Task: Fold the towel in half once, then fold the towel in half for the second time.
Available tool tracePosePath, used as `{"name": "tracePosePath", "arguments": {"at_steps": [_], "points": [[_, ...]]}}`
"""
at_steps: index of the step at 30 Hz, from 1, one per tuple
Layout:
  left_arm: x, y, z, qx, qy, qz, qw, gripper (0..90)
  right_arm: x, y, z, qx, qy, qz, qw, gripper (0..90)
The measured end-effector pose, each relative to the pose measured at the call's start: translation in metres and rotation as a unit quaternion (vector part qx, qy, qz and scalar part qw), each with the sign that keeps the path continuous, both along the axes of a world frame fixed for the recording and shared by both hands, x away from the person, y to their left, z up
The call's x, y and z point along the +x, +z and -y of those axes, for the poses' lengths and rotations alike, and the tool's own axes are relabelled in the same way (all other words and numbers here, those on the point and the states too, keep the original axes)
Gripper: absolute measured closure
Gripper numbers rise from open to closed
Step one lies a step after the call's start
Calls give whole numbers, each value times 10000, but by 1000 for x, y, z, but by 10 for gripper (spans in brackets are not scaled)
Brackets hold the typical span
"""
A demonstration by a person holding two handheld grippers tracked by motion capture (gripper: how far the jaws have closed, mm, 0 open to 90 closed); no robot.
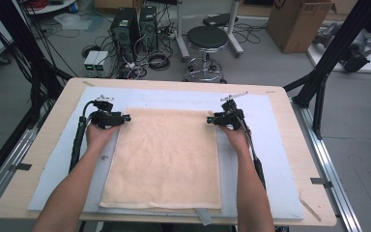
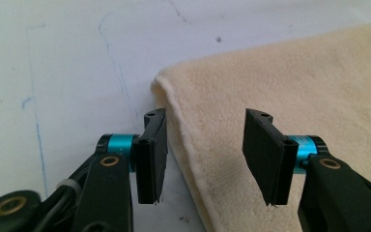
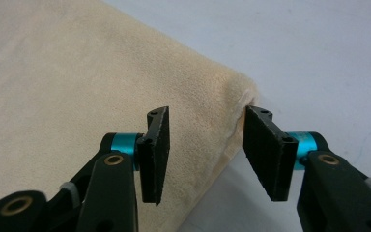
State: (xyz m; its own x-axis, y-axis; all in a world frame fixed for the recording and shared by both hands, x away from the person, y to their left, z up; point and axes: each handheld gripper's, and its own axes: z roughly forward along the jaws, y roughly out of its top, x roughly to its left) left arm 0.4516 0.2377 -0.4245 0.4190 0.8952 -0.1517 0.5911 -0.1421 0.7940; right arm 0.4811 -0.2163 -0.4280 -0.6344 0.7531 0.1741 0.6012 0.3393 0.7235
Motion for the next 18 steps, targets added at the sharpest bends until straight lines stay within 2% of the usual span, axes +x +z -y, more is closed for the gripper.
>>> {"name": "tracePosePath", "arguments": {"at_steps": [3, 10, 12, 16, 17, 18], "points": [[1, 1, 0, -45, -2, 160, 9999, 541, 0, 2, 0, -15, -73, 110, 9999, 506], [9, -6, -7, -263, 176, 254, 9992, 577, 2, 7, 2, -162, -173, 299, 9993, 501], [10, -9, -8, -333, 177, 246, 9990, 570, 3, 9, 2, -173, -155, 358, 9991, 501], [13, -12, -7, -446, 143, 259, 9986, 547, 7, 10, 4, -137, -210, 266, 9993, 485], [15, -14, -7, -426, 166, 227, 9987, 536, 7, 9, 4, -94, -204, 282, 9993, 483], [18, -16, -6, -419, 147, 97, 9990, 524, 8, 7, 4, -56, -231, 270, 9994, 481]]}}
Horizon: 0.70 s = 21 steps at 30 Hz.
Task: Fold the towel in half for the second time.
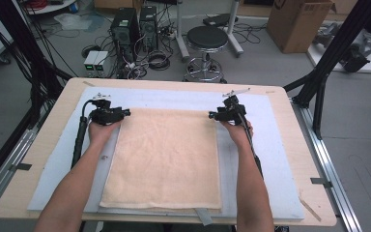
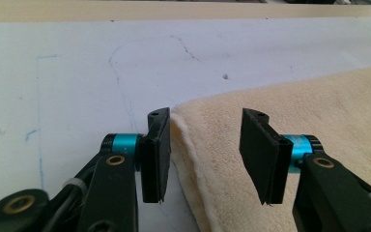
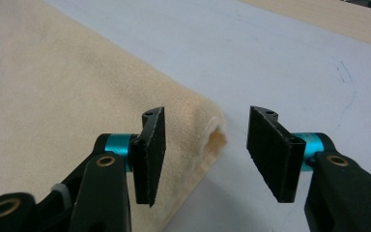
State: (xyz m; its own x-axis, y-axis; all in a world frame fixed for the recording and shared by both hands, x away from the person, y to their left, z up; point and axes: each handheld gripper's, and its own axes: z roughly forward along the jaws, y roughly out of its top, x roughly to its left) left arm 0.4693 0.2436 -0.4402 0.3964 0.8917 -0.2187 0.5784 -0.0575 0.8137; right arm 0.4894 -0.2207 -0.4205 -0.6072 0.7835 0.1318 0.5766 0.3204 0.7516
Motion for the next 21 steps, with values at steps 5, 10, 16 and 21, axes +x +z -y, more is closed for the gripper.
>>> {"name": "tracePosePath", "arguments": {"at_steps": [5, 10, 16, 21], "points": [[11, -5, 12, 166, -82, -325, 9993, 520, 6, -15, -4, -69, -24, -287, 9996, 475], [13, -4, 8, 139, 38, -425, 9990, 735, 7, -20, -11, -25, 51, -321, 9995, 659], [11, -2, 12, 189, -6, -345, 9992, 838, 5, -11, -15, -142, 241, -257, 9993, 847], [9, 6, 10, 66, -34, -175, 9998, 844, 2, 1, -8, 12, 293, -170, 9994, 856]]}}
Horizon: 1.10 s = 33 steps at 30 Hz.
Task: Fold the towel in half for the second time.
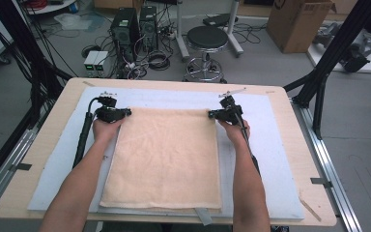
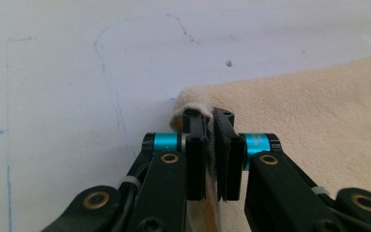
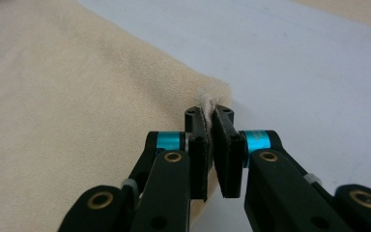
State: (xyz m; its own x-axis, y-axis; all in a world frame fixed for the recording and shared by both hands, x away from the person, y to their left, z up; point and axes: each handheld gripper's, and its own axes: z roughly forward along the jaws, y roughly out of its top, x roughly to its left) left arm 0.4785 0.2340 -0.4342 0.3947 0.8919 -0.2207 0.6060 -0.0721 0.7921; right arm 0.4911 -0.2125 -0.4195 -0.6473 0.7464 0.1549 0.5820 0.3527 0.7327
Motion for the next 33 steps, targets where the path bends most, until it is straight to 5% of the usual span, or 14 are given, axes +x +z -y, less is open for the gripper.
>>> {"name": "tracePosePath", "arguments": {"at_steps": [7, 16, 21, 33], "points": [[0, 24, -1, -116, -87, 345, 9993, 849, -3, 16, 6, 61, 13, 203, 9998, 859], [-2, 61, -6, -331, -157, 992, 9944, 851, -2, 65, 12, 238, 40, 708, 9972, 859], [-9, 63, -5, -200, -282, 953, 9949, 851, -6, 62, 11, 236, 138, 585, 9979, 859], [-32, 71, -13, -524, -641, 1233, 9889, 850, -26, 67, 15, 515, 492, 721, 9948, 859]]}}
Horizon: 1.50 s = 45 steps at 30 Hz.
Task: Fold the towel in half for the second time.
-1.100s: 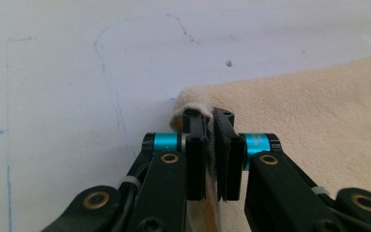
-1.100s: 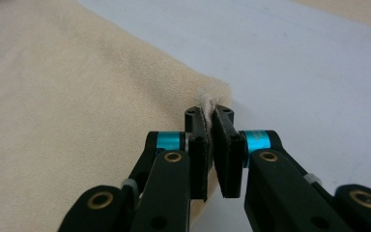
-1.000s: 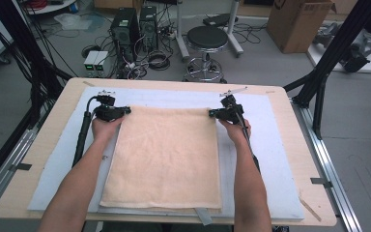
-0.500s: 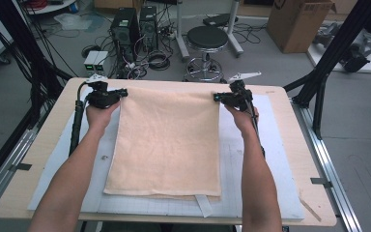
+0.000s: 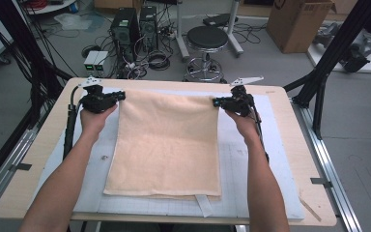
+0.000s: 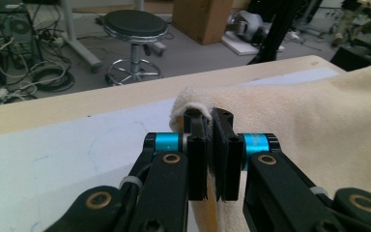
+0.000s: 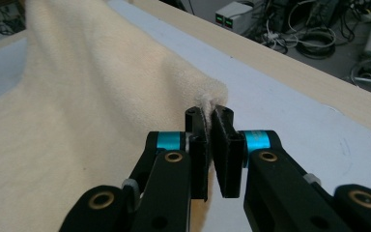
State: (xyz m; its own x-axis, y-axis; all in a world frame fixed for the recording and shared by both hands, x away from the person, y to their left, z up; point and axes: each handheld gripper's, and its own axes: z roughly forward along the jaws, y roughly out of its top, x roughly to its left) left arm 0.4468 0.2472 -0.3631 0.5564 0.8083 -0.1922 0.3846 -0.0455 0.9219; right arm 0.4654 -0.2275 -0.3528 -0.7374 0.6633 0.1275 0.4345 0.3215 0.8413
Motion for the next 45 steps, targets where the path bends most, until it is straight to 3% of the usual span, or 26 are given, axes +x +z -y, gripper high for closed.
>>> {"name": "tracePosePath", "arguments": {"at_steps": [14, 17, 24, 28, 32, 37, 38, 39, 45], "points": [[-31, -4, -16, -269, -216, 241, 9991, 851, -29, 9, 9, 311, 431, 225, 9983, 858], [-37, -3, -16, -137, -346, 231, 9990, 851, -35, 9, 11, 295, 519, 240, 9979, 858], [-56, -5, -21, -249, -401, 406, 9981, 854, -54, 10, 13, 389, 624, 360, 9966, 858], [-70, -4, -23, -103, -469, 545, 9974, 860, -67, 10, 12, 377, 709, 489, 9956, 859], [-88, -7, -25, -114, -578, 624, 9963, 861, -83, 8, 11, 378, 803, 634, 9940, 858], [-113, -18, -26, 88, -775, 566, 9953, 863, -107, -2, 10, 315, 944, 685, 9927, 857], [-118, -20, -26, 138, -817, 553, 9950, 863, -110, -4, 10, 252, 981, 562, 9933, 857], [-123, -22, -26, 149, -823, 539, 9950, 863, -115, -7, 10, 205, 988, 662, 9927, 857], [-147, -36, -28, 254, -1019, 385, 9937, 862, -141, -24, 10, 89, 1106, 534, 9924, 855]]}}
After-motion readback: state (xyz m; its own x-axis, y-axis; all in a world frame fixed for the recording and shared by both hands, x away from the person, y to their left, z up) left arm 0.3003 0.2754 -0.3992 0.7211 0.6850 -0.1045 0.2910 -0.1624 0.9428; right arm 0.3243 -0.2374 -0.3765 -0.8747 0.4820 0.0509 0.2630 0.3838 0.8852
